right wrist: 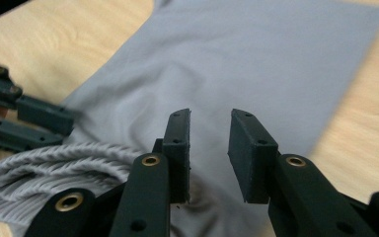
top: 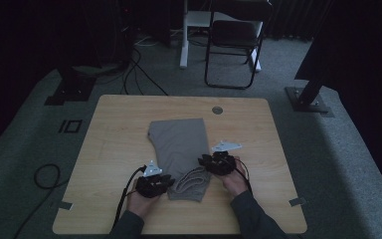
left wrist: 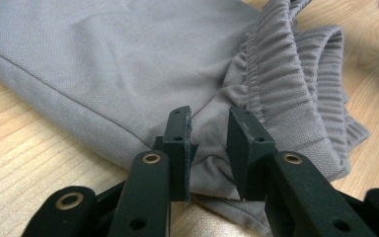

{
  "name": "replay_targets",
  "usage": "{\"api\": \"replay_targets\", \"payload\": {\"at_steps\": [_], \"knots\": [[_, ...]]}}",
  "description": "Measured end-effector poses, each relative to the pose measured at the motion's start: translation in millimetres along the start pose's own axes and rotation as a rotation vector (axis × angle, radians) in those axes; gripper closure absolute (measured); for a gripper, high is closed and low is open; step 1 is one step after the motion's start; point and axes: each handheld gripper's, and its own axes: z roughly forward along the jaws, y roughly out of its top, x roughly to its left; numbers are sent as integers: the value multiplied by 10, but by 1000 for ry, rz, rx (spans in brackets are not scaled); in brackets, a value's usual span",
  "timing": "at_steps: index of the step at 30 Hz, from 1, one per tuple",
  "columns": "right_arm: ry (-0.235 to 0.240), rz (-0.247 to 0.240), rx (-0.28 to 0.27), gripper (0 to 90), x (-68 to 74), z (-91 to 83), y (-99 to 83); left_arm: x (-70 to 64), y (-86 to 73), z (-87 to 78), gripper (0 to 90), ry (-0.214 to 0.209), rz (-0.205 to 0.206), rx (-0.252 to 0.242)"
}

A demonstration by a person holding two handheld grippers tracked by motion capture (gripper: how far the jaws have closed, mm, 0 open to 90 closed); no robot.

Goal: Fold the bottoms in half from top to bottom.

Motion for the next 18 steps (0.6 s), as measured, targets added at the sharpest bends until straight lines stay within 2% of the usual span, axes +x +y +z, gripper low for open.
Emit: {"api": "replay_targets", "payload": {"at_steps": [2,6,11,14,18], "knots": [[13,-20,24,702,64,42,-25,1,-3,-9,705,0,4,2],[28,-42,75,702,175,20,-145,-1,-8,-28,692,3,1,-4],[59,-58,117,704,286,-55,-401,-9,-14,-30,666,-10,-4,1],[86,-54,141,710,298,-74,-421,-33,-9,-38,654,-7,7,-4],[65,-72,128,645,291,-95,-366,8,34,-96,641,4,-5,-42]]}}
